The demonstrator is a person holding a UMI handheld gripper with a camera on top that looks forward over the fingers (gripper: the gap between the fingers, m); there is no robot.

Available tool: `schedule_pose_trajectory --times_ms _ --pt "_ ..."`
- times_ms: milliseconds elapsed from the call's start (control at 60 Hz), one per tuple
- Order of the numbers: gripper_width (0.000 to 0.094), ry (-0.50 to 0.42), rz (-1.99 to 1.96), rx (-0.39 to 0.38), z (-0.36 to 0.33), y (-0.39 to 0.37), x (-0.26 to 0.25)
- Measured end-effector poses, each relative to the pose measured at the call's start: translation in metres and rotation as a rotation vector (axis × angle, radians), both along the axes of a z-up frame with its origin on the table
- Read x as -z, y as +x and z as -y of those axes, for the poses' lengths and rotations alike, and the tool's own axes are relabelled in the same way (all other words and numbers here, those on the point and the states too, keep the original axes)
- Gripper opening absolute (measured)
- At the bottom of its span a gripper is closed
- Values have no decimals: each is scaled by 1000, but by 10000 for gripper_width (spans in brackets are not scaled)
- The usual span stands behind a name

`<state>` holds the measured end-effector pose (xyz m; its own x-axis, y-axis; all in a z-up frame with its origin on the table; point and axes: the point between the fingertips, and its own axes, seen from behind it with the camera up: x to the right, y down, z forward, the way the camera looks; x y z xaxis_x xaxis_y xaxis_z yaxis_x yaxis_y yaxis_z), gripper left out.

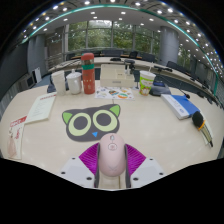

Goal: Arrange mouse

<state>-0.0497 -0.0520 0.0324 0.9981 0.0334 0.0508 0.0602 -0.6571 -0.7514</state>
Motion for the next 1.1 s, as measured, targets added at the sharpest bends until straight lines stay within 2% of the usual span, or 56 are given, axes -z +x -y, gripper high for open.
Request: schedule_pose_trajectory --times_ms 167,267,350,467,633,817,850,917,950,1033,1100 --pt "348 130 -12 35 -53 -21 -77" --pt "348 158 -21 36 -92 -39 -88" --pt "346 143 -28 28 -116 -56 -72" --pt "347 84 -26 21 -133 -74 -25" --pt "355 31 -29 51 -135 -78 27" --pt "516 1 -28 73 -131 -71 44" --pt "608 -10 -33 75 -127 -71 43" --pt "874 -9 -50 66 -118 -74 31" --pt "833 -5 -51 62 -111 -74 22" --pt "864 12 -28 52 -87 -74 -10" --pt "853 18 -11 56 -61 -75 -36"
